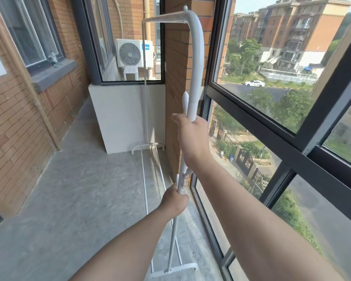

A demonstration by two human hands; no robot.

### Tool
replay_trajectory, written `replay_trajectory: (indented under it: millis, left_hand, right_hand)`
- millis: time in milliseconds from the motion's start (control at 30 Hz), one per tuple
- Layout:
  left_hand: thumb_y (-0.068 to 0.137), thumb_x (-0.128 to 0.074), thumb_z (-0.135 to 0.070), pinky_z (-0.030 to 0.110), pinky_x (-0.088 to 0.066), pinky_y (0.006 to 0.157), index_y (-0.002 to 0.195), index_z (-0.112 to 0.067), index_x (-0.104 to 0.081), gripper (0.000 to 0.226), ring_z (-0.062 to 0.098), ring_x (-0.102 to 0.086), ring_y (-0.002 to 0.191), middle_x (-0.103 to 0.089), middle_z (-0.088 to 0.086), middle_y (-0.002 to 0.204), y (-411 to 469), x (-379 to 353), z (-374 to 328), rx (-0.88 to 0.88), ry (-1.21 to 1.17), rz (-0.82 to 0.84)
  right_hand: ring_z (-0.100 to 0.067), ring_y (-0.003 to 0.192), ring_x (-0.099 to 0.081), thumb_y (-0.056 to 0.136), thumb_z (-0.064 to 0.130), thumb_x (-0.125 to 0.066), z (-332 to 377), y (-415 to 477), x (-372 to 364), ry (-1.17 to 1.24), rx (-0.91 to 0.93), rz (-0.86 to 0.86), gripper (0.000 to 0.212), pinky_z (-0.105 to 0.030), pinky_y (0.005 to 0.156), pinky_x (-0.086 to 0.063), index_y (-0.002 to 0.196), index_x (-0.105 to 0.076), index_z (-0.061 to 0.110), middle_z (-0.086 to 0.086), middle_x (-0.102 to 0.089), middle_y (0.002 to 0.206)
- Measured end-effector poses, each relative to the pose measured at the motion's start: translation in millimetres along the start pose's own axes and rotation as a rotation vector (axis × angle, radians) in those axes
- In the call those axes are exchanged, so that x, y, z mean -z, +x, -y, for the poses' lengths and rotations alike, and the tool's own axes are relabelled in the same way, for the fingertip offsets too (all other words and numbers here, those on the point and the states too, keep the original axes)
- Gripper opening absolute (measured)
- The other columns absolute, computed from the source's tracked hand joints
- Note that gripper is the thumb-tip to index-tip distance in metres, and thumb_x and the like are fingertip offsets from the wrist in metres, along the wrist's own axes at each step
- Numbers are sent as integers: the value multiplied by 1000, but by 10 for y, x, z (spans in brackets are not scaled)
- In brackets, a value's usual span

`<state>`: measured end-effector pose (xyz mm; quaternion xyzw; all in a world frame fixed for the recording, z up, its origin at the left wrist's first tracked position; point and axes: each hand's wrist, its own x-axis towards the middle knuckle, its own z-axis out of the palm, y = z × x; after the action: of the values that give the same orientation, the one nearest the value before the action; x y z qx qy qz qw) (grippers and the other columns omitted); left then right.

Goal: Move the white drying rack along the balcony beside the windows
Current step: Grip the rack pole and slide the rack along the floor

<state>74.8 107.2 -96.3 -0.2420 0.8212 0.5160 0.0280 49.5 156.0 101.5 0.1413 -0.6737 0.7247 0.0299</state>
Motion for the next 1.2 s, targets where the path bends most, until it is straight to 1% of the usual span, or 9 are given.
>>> replay_trajectory:
  millis: [233, 333, 467, 600, 733, 867, 1033, 1133, 1200]
  left_hand:
    - [93, -57, -16, 27, -38, 55, 108, -14, -54, 15, 16, -55, 69, -55, 0, 85, -269, 37, 75, 15, 11, -35]
    - [93, -56, -14, 26, -36, 52, 104, -14, -52, 12, 13, -52, 66, -53, -2, 82, -395, 95, 139, 5, 7, -37]
    - [93, -55, -12, 25, -37, 51, 112, -11, -56, 19, 13, -52, 65, -54, -2, 82, -583, 245, 263, -18, -29, -9]
    - [92, -57, -12, 26, -37, 52, 103, -15, -51, 12, 13, -51, 64, -52, -3, 79, -819, 456, 427, -24, -28, -9]
    - [92, -59, -14, 26, -38, 53, 102, -14, -51, 14, 13, -52, 64, -53, -2, 79, -1049, 643, 567, -35, 2, 1]
    - [92, -57, -12, 25, -39, 53, 111, -10, -56, 19, 13, -53, 65, -54, -2, 82, -1333, 733, 693, -57, 25, 19]
    - [92, -59, -13, 25, -42, 54, 108, -12, -55, 16, 13, -55, 66, -56, -1, 83, -1721, 744, 858, -58, 38, 22]
    - [93, -58, -13, 26, -40, 53, 113, -11, -56, 20, 14, -55, 67, -56, 0, 84, -1990, 722, 919, -62, 52, 13]
    - [92, -57, -11, 26, -38, 53, 117, -6, -58, 26, 13, -52, 65, -53, -1, 80, -2213, 690, 946, -54, 66, -8]
  right_hand:
    - [-20, 53, -27, 84, 22, -62, 103, -263, -15, -15, -1, 43, 42, -43, 61, -29, 57, -30, 24, 13, -29, 47]
    - [-21, 54, -27, 83, 23, -62, 171, -436, -104, -24, 0, 33, 42, -44, 60, -29, 56, -30, 25, 13, -30, 46]
    - [-20, 54, -27, 85, 20, -63, 286, -705, -263, -29, -2, 26, 42, -43, 61, -29, 58, -30, 25, 11, -29, 47]
    - [-21, 53, -28, 82, 21, -62, 395, -1019, -481, -38, -14, 20, 40, -43, 60, -29, 57, -31, 24, 10, -31, 46]
    - [-20, 52, -28, 81, 21, -61, 530, -1302, -649, -41, -14, -4, 40, -43, 60, -29, 56, -31, 25, 11, -30, 45]
    - [-20, 53, -28, 83, 18, -63, 634, -1589, -671, -35, -15, -43, 38, -41, 60, -29, 59, -33, 23, 10, -30, 46]
    - [-19, 48, -26, 86, 16, -62, 736, -2011, -606, -18, -21, -38, 39, -35, 50, -26, 61, -34, 21, 6, -30, 48]
    - [-19, 49, -27, 84, 18, -62, 807, -2268, -545, -2, -16, -21, 37, -41, 56, -27, 60, -34, 22, 10, -30, 46]
    - [-19, 50, -28, 83, 19, -62, 874, -2452, -499, -7, -20, -8, 36, -42, 60, -29, 60, -35, 23, 12, -31, 44]
